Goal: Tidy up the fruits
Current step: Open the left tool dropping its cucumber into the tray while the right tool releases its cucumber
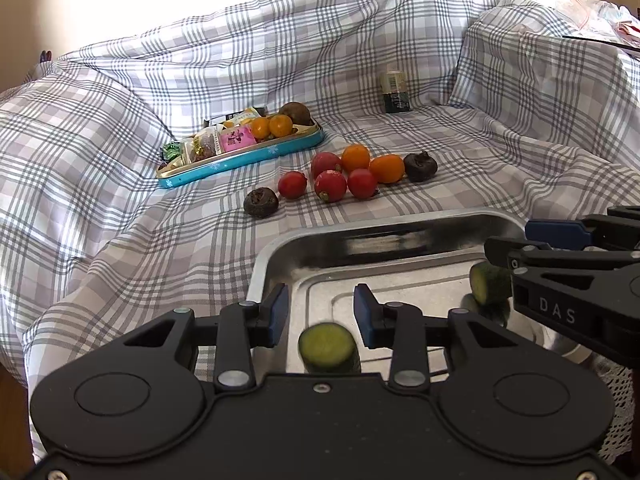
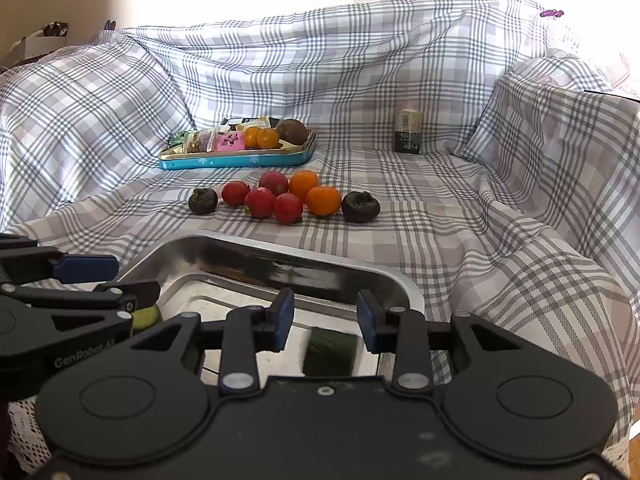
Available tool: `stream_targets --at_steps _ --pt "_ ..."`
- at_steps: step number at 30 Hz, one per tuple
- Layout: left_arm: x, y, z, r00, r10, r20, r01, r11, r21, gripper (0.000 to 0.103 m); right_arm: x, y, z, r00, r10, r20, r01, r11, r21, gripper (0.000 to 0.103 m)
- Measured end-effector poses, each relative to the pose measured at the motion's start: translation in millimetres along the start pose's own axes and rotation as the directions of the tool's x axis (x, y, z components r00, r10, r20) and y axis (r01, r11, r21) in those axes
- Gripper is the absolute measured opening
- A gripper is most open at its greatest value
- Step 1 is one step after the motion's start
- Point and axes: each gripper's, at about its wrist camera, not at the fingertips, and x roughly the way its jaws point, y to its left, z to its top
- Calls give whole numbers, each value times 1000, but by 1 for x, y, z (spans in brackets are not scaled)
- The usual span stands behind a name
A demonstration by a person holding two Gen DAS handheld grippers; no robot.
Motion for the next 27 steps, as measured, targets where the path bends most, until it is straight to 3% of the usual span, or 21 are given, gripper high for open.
stream_targets --at_steps 16,27 --pt "9 11 28 997 61 44 -62 998 24 45 10 -2 11 999 -4 -36 4 1000 7 36" --pt "31 23 52 996 75 57 -75 997 10 45 36 -16 46 998 -55 15 56 998 -36 36"
